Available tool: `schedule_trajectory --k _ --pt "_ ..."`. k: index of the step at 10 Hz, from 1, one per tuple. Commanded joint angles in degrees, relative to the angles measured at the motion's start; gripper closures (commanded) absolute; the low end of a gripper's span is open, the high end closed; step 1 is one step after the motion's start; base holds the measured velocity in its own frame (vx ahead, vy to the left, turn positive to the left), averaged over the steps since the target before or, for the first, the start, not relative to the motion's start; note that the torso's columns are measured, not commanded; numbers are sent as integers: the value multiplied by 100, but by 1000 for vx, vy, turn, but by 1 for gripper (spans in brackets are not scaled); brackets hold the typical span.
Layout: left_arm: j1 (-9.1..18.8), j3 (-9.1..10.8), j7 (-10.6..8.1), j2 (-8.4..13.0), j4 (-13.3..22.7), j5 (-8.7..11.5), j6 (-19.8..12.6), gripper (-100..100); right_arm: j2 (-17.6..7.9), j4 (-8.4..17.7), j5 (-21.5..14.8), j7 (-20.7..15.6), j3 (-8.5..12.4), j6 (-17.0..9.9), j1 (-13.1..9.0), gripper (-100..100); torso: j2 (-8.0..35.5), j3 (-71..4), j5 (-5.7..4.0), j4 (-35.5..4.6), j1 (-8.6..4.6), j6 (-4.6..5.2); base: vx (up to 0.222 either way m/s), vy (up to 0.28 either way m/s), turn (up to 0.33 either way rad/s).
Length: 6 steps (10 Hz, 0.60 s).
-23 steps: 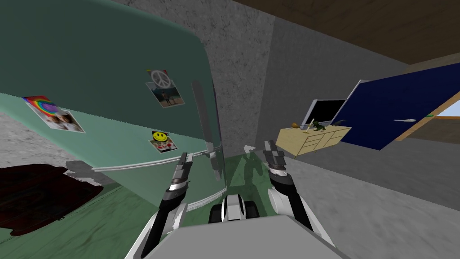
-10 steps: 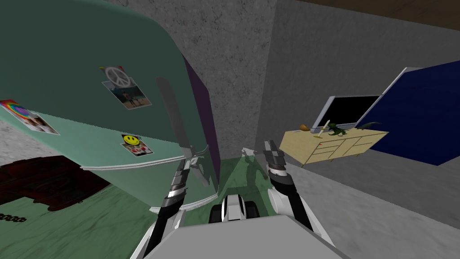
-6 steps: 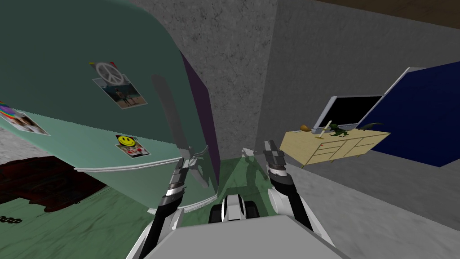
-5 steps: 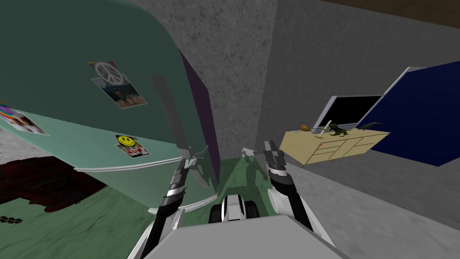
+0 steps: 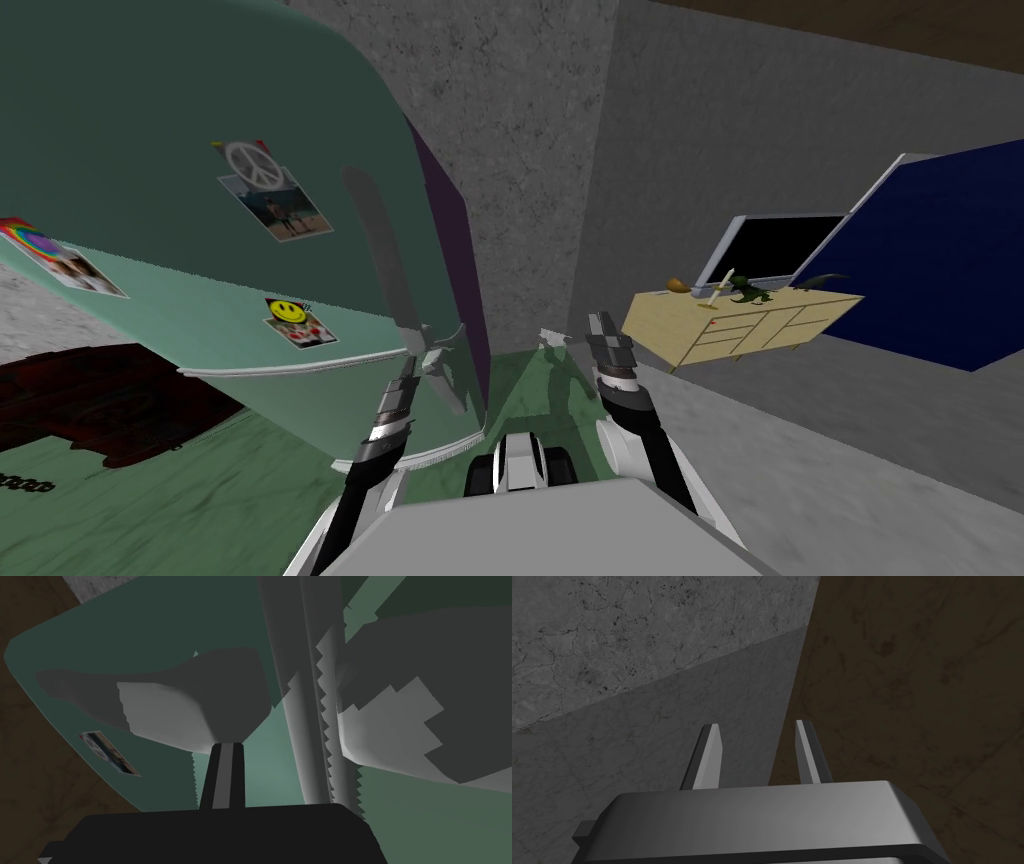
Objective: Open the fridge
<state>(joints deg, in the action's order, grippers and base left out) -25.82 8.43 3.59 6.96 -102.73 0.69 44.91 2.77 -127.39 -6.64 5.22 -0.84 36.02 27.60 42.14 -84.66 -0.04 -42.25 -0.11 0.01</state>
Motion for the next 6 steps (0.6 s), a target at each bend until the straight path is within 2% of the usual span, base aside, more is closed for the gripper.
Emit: schedule_trajectory --k 1,6 --pt "-113 82 -23 88 -184 28 -259 -100 0 0 0 0 0 0 0 0 7 3 -2 -4 1 1 20 -45 21" --pt "-393 303 -85 331 -643 107 -872 -100 0 0 0 0 0 0 0 0 14 9 5 -3 12 -1 29 -45 21"
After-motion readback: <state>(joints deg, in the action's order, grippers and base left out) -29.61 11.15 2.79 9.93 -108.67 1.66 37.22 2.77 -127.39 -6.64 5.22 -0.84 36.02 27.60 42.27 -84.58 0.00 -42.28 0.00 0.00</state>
